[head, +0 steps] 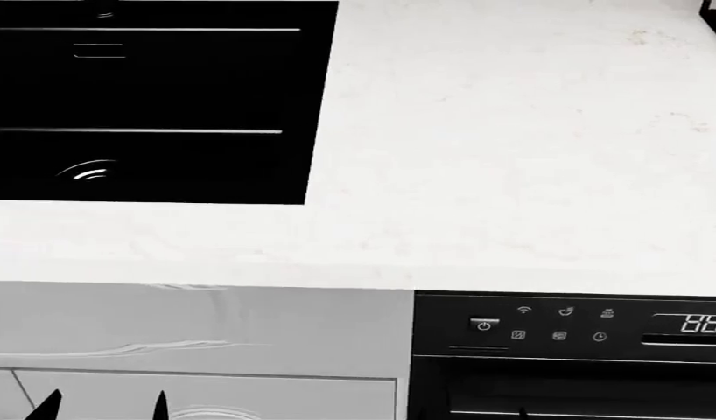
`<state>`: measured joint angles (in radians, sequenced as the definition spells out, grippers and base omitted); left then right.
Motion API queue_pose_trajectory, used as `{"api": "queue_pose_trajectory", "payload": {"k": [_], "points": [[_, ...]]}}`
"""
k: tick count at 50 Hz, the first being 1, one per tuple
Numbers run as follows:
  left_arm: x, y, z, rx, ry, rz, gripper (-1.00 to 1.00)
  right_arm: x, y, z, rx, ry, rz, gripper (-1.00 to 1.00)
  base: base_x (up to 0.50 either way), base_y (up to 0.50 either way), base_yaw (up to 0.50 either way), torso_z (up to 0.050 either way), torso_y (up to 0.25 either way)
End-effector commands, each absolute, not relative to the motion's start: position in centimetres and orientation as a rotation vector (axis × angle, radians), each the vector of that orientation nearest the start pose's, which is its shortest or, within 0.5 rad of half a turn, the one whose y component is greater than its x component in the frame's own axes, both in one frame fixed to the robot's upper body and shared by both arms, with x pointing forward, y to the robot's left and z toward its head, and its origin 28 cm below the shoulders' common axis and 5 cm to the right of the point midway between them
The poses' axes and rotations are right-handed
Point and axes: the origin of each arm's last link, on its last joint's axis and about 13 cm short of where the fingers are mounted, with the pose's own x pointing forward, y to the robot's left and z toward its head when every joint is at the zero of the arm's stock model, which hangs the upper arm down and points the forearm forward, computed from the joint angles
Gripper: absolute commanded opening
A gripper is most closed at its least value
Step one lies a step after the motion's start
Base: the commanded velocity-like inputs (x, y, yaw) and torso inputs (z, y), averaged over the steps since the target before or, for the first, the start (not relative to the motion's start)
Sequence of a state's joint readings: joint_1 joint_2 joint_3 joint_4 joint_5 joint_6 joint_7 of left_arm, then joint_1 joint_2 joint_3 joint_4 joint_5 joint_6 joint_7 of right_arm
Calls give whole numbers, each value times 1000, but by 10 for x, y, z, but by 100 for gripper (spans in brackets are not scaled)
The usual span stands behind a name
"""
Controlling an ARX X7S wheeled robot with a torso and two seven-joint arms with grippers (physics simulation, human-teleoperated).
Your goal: Place the avocado, onion, tomato and bell pepper on the cutting board.
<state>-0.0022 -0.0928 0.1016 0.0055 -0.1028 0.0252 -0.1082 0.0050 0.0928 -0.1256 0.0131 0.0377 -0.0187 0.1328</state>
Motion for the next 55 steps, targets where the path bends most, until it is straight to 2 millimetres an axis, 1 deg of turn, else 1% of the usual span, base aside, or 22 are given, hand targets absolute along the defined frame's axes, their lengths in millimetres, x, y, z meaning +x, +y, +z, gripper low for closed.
{"api": "queue_pose_trajectory", "payload": {"k": [1, 15, 25, 55], "points": [[211, 206, 15, -8, -23, 6, 100, 210, -94, 12, -61, -3, -8, 100, 0, 188, 0, 0, 0], [210, 206, 16, -8, -26, 6, 100, 210, -94, 11, -65, -5, -10, 100, 0, 197, 0, 0, 0], [210, 206, 16, -7, -29, 6, 100, 210, -94, 14, -63, -7, -11, 100, 0, 272, 0, 0, 0], [210, 206, 16, -4, -33, 6, 100, 210, -94, 12, -70, -8, -12, 100, 0, 289, 0, 0, 0]]}}
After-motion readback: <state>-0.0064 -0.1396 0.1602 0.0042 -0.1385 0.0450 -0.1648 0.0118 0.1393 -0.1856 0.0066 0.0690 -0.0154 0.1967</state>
